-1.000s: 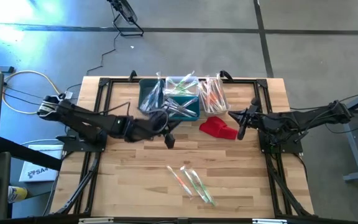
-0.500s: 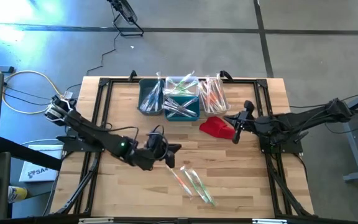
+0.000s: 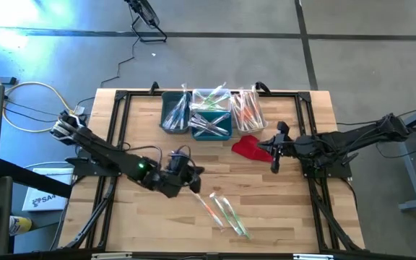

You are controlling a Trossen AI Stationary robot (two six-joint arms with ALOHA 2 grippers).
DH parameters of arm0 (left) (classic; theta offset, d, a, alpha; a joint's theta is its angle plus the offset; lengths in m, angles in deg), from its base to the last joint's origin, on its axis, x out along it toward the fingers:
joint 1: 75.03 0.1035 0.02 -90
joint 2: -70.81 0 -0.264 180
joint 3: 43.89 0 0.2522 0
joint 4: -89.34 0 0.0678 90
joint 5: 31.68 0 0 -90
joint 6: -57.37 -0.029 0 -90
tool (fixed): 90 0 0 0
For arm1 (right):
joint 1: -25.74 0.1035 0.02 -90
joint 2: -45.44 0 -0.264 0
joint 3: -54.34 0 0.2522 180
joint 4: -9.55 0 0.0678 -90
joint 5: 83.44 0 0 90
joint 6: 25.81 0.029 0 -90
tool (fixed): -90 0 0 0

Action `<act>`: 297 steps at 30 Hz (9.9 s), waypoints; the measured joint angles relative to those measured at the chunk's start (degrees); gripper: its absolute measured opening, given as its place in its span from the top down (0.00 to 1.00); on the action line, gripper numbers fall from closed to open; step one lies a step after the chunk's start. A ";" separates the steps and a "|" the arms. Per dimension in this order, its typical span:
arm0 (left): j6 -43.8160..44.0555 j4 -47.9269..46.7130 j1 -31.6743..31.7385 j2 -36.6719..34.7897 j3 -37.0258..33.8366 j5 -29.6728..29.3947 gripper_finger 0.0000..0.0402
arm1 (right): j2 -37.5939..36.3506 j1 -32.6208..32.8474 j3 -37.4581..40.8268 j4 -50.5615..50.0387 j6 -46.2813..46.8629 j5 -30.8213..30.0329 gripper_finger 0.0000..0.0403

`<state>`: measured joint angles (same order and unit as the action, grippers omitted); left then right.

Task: Pick & Place Toothbrushes
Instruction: Put the right green toothbrush into the transparent bin

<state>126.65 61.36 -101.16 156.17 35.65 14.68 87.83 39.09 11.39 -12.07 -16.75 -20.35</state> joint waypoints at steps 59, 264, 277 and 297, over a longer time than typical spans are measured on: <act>-49.48 15.74 45.26 -16.24 -22.40 61.24 1.00 | 49.65 17.32 -36.66 -10.57 49.02 -16.76 0.99; -55.96 9.67 46.11 -16.26 -22.32 49.24 1.00 | 39.18 -33.20 -40.12 -3.74 9.98 23.98 0.99; -52.33 11.47 57.15 -16.28 -22.32 58.17 1.00 | 50.79 -41.57 -45.02 1.15 -0.57 33.51 0.99; -52.48 11.50 58.88 -16.28 -22.32 56.24 1.00 | 68.79 -46.53 -55.96 6.36 -19.93 34.55 0.99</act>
<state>74.17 72.86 -42.28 139.89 13.33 70.92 156.62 -7.45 -44.58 -5.72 -36.67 14.20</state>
